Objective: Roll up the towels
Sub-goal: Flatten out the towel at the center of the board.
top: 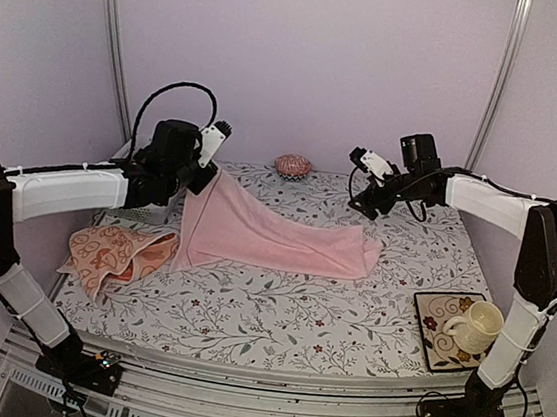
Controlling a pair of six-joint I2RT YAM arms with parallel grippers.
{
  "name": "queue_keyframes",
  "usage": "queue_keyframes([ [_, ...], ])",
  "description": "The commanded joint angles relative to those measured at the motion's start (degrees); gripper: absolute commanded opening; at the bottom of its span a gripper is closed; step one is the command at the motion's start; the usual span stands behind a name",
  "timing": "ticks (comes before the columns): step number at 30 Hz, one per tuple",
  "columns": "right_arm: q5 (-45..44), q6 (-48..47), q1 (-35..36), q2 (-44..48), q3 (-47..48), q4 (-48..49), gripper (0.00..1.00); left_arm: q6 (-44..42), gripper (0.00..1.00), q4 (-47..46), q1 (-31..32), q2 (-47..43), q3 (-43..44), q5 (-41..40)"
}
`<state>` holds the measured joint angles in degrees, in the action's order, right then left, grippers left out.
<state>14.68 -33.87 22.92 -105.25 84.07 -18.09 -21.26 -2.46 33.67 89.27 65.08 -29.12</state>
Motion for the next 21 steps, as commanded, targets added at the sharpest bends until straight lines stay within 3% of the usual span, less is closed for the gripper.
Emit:
queue_keyframes([
  [1,-0.32,-15.35,-6.34,-0.13,1.84,3.98,0.94,-1.36,0.00,-1.81,-0.59,-1.71,-0.91,2.34],
  [6,8.37,-20.03,-12.57,-2.51,-0.80,2.66,0.94,-1.56,0.00,-1.83,-1.12,-1.67,-0.94,3.61],
  [9,15.16,-20.48,-14.71,-5.45,-0.02,1.14,0.93,-0.77,0.00,-1.30,-1.70,-1.78,-0.64,0.07],
  [15,21.89,-20.06,-14.79,-14.16,7.70,-4.85,0.88,1.04,0.00,0.64,-3.18,-3.57,-1.26,-7.54],
  [21,23.87,-18.19,-14.10,-19.38,10.41,-4.58,0.84,2.71,0.00,1.64,-3.49,-3.18,-1.33,-5.34],
])
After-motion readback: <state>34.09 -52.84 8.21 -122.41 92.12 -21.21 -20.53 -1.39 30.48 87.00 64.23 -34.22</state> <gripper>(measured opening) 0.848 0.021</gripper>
